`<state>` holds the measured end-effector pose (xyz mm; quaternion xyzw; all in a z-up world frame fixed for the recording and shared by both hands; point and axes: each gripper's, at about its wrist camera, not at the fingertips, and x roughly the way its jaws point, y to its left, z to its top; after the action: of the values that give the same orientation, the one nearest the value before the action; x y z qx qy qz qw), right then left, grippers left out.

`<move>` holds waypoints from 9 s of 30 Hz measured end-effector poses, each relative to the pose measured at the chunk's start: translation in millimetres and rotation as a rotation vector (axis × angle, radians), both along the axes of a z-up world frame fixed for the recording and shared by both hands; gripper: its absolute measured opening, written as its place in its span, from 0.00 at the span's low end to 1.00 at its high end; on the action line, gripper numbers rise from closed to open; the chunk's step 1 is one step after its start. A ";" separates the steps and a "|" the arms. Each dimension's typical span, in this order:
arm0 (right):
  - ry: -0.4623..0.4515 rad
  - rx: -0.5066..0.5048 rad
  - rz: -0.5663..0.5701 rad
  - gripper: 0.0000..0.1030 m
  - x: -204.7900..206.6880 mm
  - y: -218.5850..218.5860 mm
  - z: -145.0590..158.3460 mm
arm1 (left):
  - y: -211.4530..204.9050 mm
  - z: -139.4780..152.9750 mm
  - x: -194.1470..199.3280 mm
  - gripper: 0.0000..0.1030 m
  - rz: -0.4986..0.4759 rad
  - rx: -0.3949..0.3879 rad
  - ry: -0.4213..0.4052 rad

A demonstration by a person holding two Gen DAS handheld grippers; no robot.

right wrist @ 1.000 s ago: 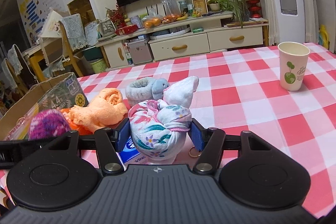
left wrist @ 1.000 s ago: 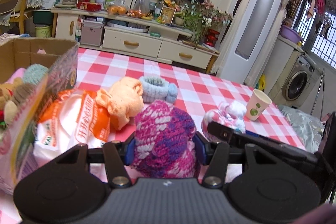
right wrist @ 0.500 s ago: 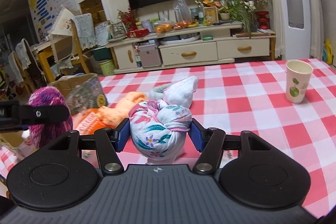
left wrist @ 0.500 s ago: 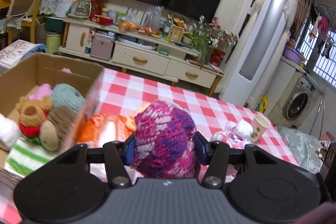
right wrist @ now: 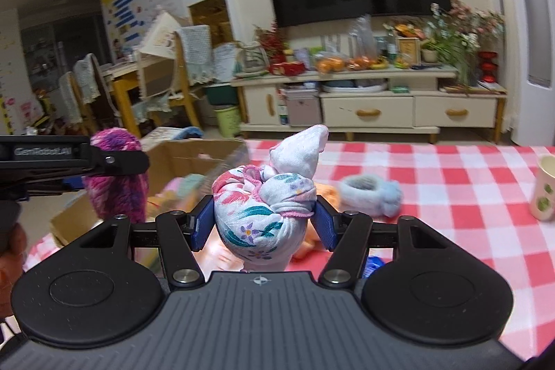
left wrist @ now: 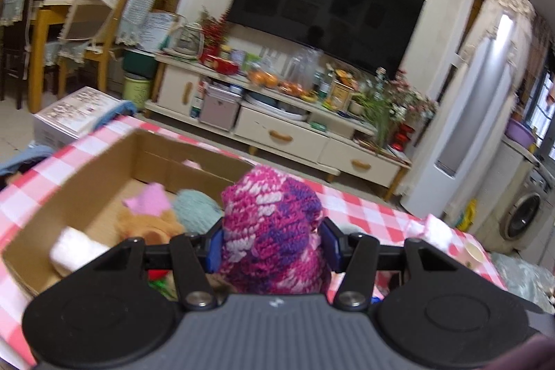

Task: Organize soft objects
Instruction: 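Carry the floral bundle and knit hat into the cardboard box and open both tools, then move both open tools back over the remaining items, then lower the right tool onto the white pom-pom keychain while the left tool approaches the blue tissue pack, then close the right tool on the white pom-pom while the left tool grasps the blue tissue pack, then carry the pom-pom and tissue pack into the cardboard box and open both tools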

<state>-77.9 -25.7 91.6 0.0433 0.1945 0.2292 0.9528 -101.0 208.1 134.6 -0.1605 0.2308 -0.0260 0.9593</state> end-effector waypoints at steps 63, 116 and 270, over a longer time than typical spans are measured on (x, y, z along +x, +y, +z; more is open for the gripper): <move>0.040 0.008 0.166 1.00 -6.1 82.0 -17.0 | 46.7 -11.9 27.7 0.99 0.162 0.086 0.025; -0.012 -0.005 -0.199 1.00 -31.6 -20.3 -34.7 | -117.1 -35.3 14.7 0.99 -0.106 0.167 0.084; 0.090 0.138 0.133 0.58 34.9 131.1 79.2 | 54.1 -14.3 26.5 0.65 0.141 0.124 0.108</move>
<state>-43.1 105.3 170.8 0.1059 0.2231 0.3026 0.9206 -74.5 262.3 120.3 -0.1181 0.2717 0.0648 0.9529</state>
